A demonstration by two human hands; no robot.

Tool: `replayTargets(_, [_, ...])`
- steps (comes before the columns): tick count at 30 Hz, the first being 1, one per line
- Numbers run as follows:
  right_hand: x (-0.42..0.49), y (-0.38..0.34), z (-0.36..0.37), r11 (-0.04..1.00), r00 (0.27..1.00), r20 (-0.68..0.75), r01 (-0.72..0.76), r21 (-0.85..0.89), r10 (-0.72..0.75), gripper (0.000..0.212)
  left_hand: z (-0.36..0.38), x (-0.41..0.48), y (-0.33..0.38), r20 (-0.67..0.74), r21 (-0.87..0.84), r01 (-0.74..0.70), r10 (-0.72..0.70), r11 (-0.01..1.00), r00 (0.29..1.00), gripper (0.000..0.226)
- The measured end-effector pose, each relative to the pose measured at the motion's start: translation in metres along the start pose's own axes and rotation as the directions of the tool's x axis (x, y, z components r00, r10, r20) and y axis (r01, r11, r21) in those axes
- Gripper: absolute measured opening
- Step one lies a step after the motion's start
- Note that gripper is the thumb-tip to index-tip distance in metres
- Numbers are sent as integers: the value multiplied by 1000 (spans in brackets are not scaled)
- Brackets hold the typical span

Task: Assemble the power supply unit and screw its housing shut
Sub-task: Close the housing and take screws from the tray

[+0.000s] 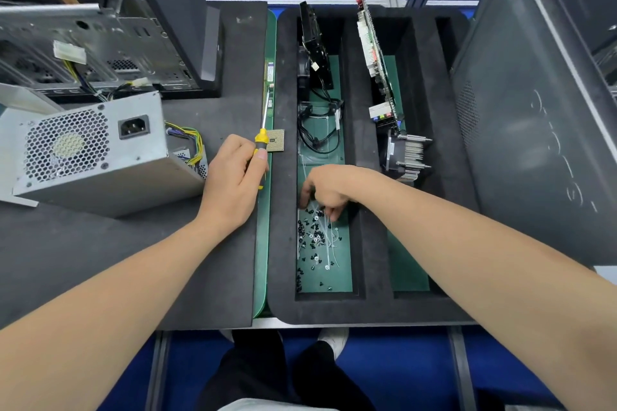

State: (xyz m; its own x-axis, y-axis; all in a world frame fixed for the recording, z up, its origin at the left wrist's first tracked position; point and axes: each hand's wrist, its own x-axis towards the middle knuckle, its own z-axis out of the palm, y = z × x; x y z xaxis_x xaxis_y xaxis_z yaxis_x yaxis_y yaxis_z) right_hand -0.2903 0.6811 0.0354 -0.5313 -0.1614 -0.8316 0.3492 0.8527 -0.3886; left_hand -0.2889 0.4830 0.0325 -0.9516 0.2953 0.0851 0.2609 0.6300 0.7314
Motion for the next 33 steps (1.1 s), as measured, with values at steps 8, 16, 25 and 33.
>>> replayTargets(8, [-2,0,2,1000,987,159,24,-10,-22,38,1,0,-1,-7,-5,-5,5,1000,1000,40])
replayTargets(16, [0,2,-1,1000,999,43,27,4,-27,35,2,0,-4,-5,-38,3,-3,999,1000,40])
replayTargets(25, [3,2,-3,991,997,-53,41,-124,-47,27,1,0,-3,-2,-24,8,-8,1000,1000,42])
replayTargets(33, [6,3,11,970,1000,-1,10,-244,-11,16,2,0,-4,-2,-43,12,-12,999,1000,41])
